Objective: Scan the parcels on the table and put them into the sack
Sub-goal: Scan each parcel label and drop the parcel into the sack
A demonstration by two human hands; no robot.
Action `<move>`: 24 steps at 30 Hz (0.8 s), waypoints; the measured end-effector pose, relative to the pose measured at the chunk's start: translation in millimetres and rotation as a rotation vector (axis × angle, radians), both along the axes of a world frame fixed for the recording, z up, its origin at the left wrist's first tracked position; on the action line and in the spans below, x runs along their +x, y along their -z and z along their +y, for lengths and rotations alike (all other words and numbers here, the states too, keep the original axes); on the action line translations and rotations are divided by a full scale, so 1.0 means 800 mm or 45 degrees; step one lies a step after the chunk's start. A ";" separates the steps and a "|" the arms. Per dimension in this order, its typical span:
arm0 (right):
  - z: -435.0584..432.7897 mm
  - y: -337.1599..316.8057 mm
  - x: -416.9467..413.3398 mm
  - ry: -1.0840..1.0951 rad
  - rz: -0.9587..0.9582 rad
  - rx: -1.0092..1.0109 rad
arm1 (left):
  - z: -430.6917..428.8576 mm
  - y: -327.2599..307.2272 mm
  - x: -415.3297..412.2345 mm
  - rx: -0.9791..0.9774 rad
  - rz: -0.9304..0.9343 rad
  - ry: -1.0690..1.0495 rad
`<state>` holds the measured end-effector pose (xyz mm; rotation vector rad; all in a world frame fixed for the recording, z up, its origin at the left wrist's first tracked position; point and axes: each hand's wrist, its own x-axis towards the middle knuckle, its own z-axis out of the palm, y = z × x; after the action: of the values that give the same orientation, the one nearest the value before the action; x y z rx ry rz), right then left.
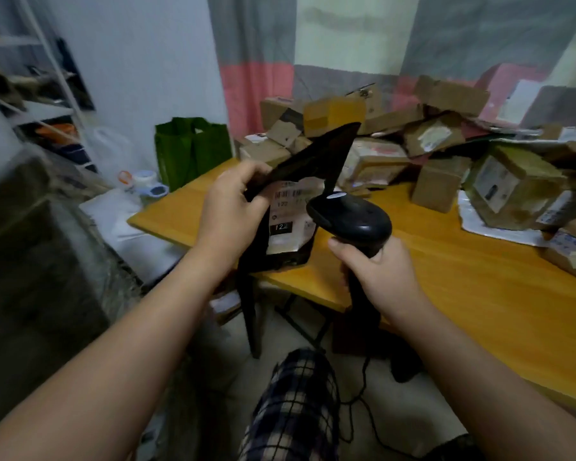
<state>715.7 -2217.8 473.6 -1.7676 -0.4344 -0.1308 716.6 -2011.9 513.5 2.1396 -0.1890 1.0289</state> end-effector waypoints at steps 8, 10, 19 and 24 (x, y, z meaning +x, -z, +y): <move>0.164 0.060 -0.069 -0.548 0.168 -0.170 | 0.157 0.070 -0.196 0.285 0.253 -0.647; 0.199 0.083 -0.083 -0.626 0.206 -0.224 | 0.187 0.096 -0.229 0.301 0.372 -0.721; 0.288 0.157 -0.094 -0.644 0.283 -0.369 | 0.295 0.215 -0.269 -0.184 0.695 -0.974; 0.320 0.173 -0.087 -0.640 0.315 -0.420 | 0.335 0.208 -0.246 -0.294 0.567 -1.063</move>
<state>645.8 -1962.1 335.3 -1.9063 -0.7337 0.5363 519.8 -1744.1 346.7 2.1817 1.0568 0.8951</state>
